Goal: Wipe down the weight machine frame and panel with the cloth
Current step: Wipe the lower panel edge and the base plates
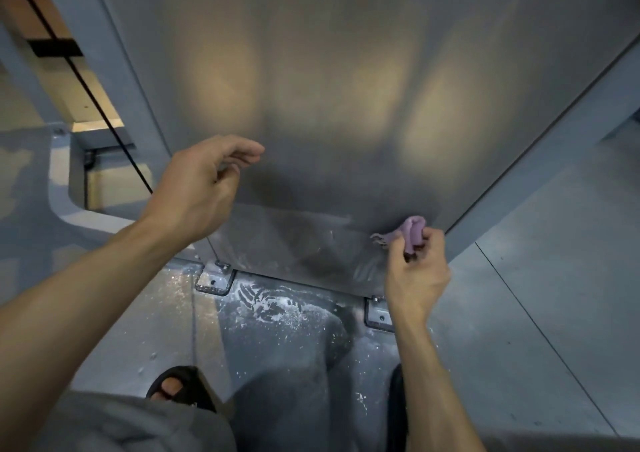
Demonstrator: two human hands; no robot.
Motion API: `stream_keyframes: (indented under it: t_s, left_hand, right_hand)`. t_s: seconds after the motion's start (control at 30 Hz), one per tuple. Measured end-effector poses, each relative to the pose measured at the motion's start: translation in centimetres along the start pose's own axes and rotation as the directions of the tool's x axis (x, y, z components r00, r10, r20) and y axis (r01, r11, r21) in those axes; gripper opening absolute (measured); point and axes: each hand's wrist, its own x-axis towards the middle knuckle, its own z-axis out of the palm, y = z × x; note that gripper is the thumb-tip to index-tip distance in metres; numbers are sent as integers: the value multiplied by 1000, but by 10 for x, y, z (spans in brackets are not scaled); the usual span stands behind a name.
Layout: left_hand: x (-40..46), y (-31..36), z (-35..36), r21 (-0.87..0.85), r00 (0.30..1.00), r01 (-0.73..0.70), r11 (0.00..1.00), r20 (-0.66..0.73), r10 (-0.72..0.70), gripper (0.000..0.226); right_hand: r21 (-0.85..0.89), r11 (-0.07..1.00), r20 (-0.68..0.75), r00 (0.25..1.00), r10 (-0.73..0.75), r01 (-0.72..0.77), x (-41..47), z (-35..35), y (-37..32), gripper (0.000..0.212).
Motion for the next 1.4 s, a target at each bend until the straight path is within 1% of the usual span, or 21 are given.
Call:
stream_keyframes:
  t_s: [0.03, 0.1, 0.17, 0.23, 0.3, 0.4, 0.47, 0.6, 0.7, 0.77, 0.87, 0.97, 1.07, 1.13, 1.2, 1.27, 1.33, 1.4]
  left_hand:
    - [-1, -2, -2, -5, 1000, 8, 1000, -3, -8, 42]
    - [-3, -6, -7, -10, 999, 41, 999, -18, -41, 43]
    - [-4, -11, -11, 6, 997, 78, 997, -28, -78, 43]
    - [-3, -16, -15, 0, 994, 104, 995, -37, -104, 43]
    - [-2, -22, -18, -16, 989, 138, 990, -50, -139, 42]
    - [-2, -28, -22, -38, 983, 174, 984, -61, -176, 42]
    - [-5, -31, -26, -37, 981, 180, 983, -61, -182, 42]
    - [-7, -38, -33, -31, 980, 189, 981, -53, -190, 48]
    - [-7, -46, -38, -27, 975, 217, 976, -48, -218, 50]
    - [-6, -49, -41, -45, 967, 250, 967, -41, -252, 50]
    - [-5, -50, -44, -50, 952, 301, 952, -35, -303, 49]
    - [-6, -50, -50, -39, 947, 319, 947, -28, -320, 48]
    - [-6, -54, -56, -36, 947, 320, 947, -23, -320, 48]
    - [-7, -55, -58, -32, 944, 329, 944, -17, -329, 50]
    - [-7, -55, -58, -25, 945, 328, 945, -15, -328, 50]
    - [-6, -55, -60, -16, 944, 330, 944, -20, -330, 50]
    - [-5, -56, -62, -8, 940, 340, 941, -28, -340, 49]
    - [-3, -59, -65, -6, 940, 339, 941, -40, -339, 49]
  right_hand:
    - [1, 999, 22, 999, -43, 43, -4, 8, -7, 16]
    - [38, 990, 119, 983, -140, 137, -16, 30, -23, 18]
    - [83, 973, 239, 944, -229, 215, -29, 50, -36, 22]
    - [102, 961, 303, 912, -276, 257, -35, 59, -40, 24]
    - [84, 964, 304, 915, -266, 252, -34, 51, -32, 17]
    - [41, 991, 203, 970, -131, 125, -23, 26, -8, 13]
    - [2, 993, 169, 979, -114, 115, -20, 20, 0, 13]
    - [43, 980, 236, 951, -200, 195, -35, 44, -24, 16]
    - [87, 953, 361, 882, -302, 291, -53, 83, -53, 23]
    - [121, 944, 412, 850, -329, 307, -61, 100, -63, 25]
    - [85, 953, 414, 860, -298, 290, -59, 90, -50, 17]
    - [47, 984, 371, 912, -176, 171, -48, 61, -28, 14]
    - [4, 980, 332, 924, -191, 201, -46, 59, -25, 13]
    - [30, 966, 341, 905, -253, 258, -54, 75, -35, 16]
    - [64, 943, 402, 857, -324, 327, -68, 100, -52, 20]
    - [104, 932, 470, 808, -355, 349, -79, 125, -68, 23]
    - [125, 928, 484, 795, -365, 350, -84, 137, -74, 23]
    - [123, 939, 467, 816, -341, 322, -84, 128, -65, 19]
